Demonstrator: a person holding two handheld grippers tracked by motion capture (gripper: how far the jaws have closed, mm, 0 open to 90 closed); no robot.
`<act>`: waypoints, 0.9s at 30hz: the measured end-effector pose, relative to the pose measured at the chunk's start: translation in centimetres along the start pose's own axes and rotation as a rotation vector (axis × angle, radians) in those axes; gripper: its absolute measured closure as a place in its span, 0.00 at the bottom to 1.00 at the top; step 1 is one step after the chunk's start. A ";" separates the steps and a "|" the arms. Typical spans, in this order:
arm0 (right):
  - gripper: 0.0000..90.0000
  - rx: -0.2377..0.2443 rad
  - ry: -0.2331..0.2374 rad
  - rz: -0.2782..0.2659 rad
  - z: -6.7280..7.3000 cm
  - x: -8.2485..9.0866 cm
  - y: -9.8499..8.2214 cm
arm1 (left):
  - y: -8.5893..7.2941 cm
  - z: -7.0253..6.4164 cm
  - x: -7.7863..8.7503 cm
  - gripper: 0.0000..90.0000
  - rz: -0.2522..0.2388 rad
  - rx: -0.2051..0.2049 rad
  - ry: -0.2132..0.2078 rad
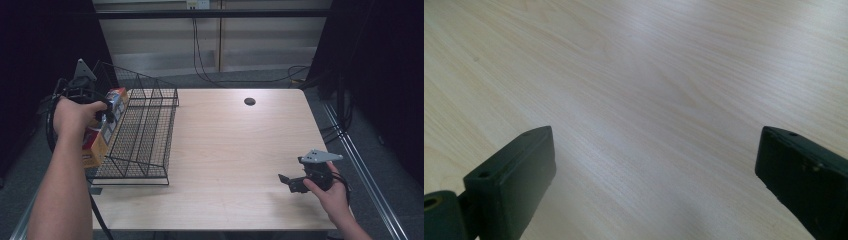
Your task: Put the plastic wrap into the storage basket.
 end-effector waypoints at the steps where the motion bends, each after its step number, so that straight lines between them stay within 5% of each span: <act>1: 0.03 0.000 0.000 0.001 0.0 0.0 0.0 | 0.0 -0.1 -0.1 0.50 0.004 0.012 -0.004; 27: 0.03 -0.003 -0.002 -0.002 0.0 -0.1 0.0 | 1.2 -0.3 -2.5 0.48 -0.001 0.043 0.011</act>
Point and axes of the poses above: each handheld gripper's, and its own axes: x roughly backward along the jaws, y roughly out of its top, z roughly to its left, the point moved 7 cm from there along -x, roughly forward along the jaws, and after that the axes turned 4 degrees about y, right-handed, at the moved point
